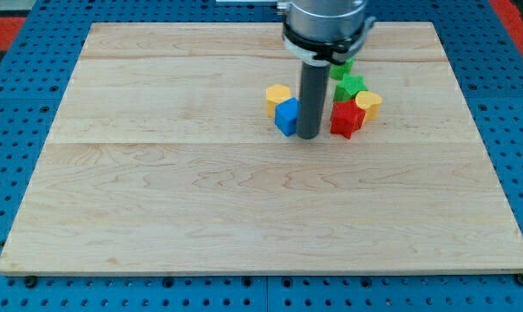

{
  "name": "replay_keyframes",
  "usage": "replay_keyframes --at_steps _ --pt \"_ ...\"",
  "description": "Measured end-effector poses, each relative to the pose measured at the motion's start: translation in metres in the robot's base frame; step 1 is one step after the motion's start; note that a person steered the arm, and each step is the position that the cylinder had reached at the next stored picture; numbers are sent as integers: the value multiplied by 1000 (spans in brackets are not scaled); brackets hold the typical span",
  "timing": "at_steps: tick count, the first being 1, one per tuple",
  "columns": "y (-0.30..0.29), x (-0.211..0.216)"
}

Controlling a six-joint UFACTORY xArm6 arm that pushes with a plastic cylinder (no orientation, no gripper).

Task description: Separate the blue cube and yellow hexagon

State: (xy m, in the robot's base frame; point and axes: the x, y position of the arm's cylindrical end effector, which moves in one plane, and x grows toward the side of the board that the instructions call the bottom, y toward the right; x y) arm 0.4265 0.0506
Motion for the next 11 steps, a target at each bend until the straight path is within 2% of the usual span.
replay_keyframes --at_steps 1,2,3,5,6,7,8,9,10,11 --pt "-41 -1" --pt "-121 -2" --pt "-115 -43" --pt "-17 -50" --pt "11 -50" --pt "10 -49" --pt "-40 -48" --pt "-63 -42" --pt "-58 -6" --pt "-37 12"
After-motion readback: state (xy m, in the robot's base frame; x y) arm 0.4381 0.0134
